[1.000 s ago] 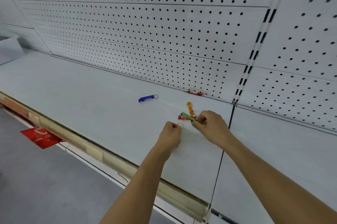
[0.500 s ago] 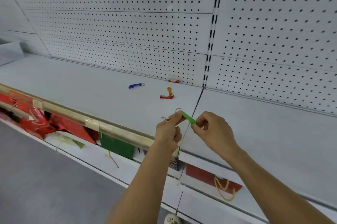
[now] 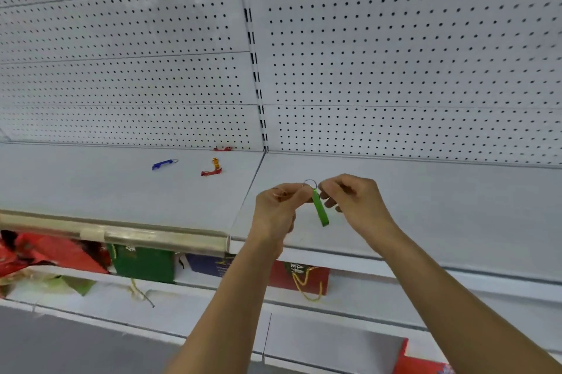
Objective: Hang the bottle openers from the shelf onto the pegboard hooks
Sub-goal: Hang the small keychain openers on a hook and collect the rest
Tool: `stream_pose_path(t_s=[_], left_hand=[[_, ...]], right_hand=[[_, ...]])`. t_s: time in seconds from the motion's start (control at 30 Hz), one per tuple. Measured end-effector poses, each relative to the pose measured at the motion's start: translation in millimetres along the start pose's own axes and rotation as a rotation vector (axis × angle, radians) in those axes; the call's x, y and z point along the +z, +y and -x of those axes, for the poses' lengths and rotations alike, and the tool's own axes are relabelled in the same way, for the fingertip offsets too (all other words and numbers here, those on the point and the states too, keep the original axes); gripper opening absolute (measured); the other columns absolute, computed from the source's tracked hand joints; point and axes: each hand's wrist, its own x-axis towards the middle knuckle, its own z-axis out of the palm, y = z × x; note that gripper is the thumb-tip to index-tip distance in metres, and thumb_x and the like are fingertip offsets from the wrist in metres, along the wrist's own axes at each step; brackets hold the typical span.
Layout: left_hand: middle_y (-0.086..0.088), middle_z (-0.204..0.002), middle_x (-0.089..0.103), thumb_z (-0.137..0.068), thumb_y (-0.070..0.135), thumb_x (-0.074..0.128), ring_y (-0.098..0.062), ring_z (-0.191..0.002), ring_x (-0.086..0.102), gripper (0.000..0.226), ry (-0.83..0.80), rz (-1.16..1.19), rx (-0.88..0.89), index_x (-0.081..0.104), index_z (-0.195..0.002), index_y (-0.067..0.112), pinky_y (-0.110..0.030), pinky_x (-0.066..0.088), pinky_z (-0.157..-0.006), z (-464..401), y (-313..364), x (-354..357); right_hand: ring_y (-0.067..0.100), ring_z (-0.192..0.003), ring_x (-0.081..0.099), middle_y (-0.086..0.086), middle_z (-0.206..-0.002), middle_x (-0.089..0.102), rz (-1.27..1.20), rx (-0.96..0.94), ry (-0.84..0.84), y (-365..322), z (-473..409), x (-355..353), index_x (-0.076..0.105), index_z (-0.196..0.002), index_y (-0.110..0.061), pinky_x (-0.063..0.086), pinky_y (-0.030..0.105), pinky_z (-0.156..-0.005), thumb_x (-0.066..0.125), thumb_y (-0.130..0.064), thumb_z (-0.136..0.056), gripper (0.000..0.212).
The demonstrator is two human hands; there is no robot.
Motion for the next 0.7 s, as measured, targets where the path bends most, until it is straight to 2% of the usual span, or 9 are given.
stream_pose_path(t_s=[0.13,0.3,0.37,0.43,0.5,0.6,0.7], left_hand=[[0.012,-0.042,0.054,-0.09,0.017,0.066,-0.008,-0.039,0.023,0.018,-0.088,-0.073,0.061,0.071,-0.097,0.001,-0.019,0.023,-0.038,12.6,7.3,51.4],[0.012,-0.042,0.054,-0.089,0.015,0.068,-0.007,-0.039,0.024,0.016,-0.165,-0.098,0.074,0.071,-0.096,0.002,-0.019,0.024,-0.039,24.0,9.7,119.0],[0.009,-0.053,0.062,-0.09,0.017,0.066,-0.008,-0.041,0.028,0.015,-0.184,-0.08,0.055,0.071,-0.097,0.005,-0.019,0.027,-0.041,33.1,9.9,154.1],[-0.002,-0.076,0.072,-0.092,0.019,0.064,-0.011,-0.048,0.035,0.014,-0.182,-0.082,0.02,0.069,-0.1,0.009,-0.02,0.033,-0.046,40.7,10.9,186.9],[-0.007,-0.09,0.071,-0.093,0.016,0.06,-0.014,-0.058,0.04,0.013,-0.188,-0.107,-0.028,0.065,-0.103,0.011,-0.023,0.037,-0.053,46.1,11.0,216.8],[-0.013,-0.092,0.061,-0.092,0.005,0.052,-0.016,-0.064,0.044,0.019,-0.198,-0.079,-0.098,0.057,-0.11,0.008,-0.027,0.038,-0.06,53.7,10.5,259.2],[-0.012,-0.089,0.063,-0.096,0.007,0.04,-0.015,-0.063,0.048,0.025,-0.186,0.013,-0.146,0.056,-0.115,0.004,-0.026,0.04,-0.057,63.3,10.0,298.3]], right_hand=[[0.008,-0.066,0.066,-0.002,-0.075,0.072,-0.045,0.023,0.026,-0.7,14.8,-54.2,0.072,-0.084,-0.01,0.053,0.026,-0.068,0.062,-0.014,-0.089,0.011],[0.006,-0.065,0.064,-0.001,-0.073,0.07,-0.024,0.021,0.06,4.2,29.4,-125.1,0.07,-0.082,-0.009,0.053,0.029,-0.068,0.062,-0.012,-0.088,0.011],[0.007,-0.067,0.065,0.0,-0.075,0.07,-0.025,0.021,0.094,9.2,35.4,-161.1,0.07,-0.079,-0.011,0.053,0.027,-0.068,0.062,-0.012,-0.089,0.012],[0.01,-0.069,0.067,0.002,-0.077,0.07,-0.043,0.018,0.126,13.5,40.3,-196.0,0.069,-0.079,-0.011,0.054,0.029,-0.07,0.061,-0.012,-0.089,0.013],[0.011,-0.072,0.068,0.003,-0.079,0.071,-0.065,0.014,0.154,16.6,45.0,-229.6,0.069,-0.08,-0.009,0.055,0.031,-0.073,0.06,-0.012,-0.09,0.013],[0.015,-0.076,0.067,0.008,-0.086,0.074,-0.118,0.003,0.187,19.4,52.1,-277.7,0.068,-0.081,-0.008,0.056,0.032,-0.077,0.061,-0.015,-0.09,0.014],[0.012,-0.073,0.066,0.009,-0.087,0.074,-0.136,-0.024,0.213,20.5,59.2,-321.1,0.068,-0.08,-0.011,0.056,0.032,-0.078,0.061,-0.016,-0.091,0.014]])
